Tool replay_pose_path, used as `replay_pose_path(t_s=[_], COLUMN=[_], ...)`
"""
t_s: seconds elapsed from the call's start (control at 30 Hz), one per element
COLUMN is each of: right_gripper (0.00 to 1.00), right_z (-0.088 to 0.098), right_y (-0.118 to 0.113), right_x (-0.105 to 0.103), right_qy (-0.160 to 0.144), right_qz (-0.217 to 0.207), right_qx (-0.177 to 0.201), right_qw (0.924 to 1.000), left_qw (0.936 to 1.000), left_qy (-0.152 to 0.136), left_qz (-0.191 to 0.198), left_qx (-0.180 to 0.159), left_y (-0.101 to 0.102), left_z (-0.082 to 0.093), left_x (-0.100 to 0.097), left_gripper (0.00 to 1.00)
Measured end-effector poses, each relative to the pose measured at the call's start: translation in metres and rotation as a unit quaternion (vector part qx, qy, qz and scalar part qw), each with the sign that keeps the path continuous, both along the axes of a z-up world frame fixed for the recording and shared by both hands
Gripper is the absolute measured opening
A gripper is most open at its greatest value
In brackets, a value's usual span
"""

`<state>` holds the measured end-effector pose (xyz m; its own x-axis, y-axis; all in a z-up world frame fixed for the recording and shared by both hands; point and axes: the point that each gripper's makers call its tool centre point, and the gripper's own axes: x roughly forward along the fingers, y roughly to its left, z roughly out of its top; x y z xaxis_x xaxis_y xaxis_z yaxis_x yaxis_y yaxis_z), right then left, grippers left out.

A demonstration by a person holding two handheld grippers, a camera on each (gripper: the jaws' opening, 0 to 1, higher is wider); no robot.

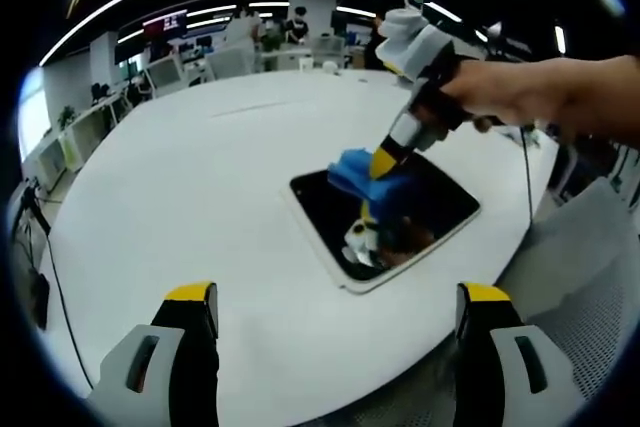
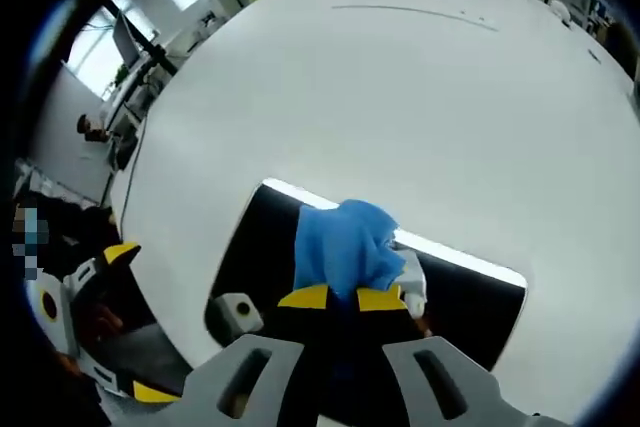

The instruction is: Wipe the mirror surface with the cleaning cloth until all visible marks leave the cleaned area.

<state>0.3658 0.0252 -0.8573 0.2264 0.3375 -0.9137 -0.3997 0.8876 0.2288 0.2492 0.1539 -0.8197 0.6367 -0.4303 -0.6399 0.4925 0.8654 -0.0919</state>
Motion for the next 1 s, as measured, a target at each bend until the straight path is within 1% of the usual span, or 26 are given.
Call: replay_pose_path(t_s=[0.27,0.47,0.5,0.6,0.67,0.77,1.0], right_gripper=[0.02,0.02,0.02,0.02,0.02,0.02,0.02], right_z=[0.001,0.002,0.001,0.001,0.002,0.003,0.002], right_y=[0.001,0.001,0.002,0.002,0.002,0.003,0.002], right_x=[0.010,0.011,0.014,0.015,0.017,0.015,0.016], right_qy=[-0.011,-0.010,-0.017,-0.014,-0.021,-0.022,-0.021], right_qz=[-0.004,-0.005,-0.005,-0.010,-0.009,-0.009,-0.008], right_qx=[-0.002,-0.001,0.001,0.003,0.001,-0.004,0.002], right_qw=[0.9999,0.9999,0.9998,0.9998,0.9997,0.9997,0.9998], left_qw=[1.0000,1.0000,1.0000,1.0000,1.0000,1.0000,1.0000], left_qy=[-0.001,-0.001,0.000,0.000,0.000,-0.001,0.000], left_qz=[0.000,0.000,0.000,0.000,-0.001,-0.001,-0.003], left_qx=[-0.001,-0.001,0.000,0.001,0.002,0.002,0.003], left_y=[0.000,0.000,0.000,0.000,0.000,0.000,-0.001], left_z=[0.000,-0.001,-0.001,-0.001,-0.001,0.000,0.000], left_x=[0.000,0.001,0.001,0.001,0.001,0.001,0.000], left_gripper=[0.99,0.99,0.99,0.99,0.99,0.99,0.99])
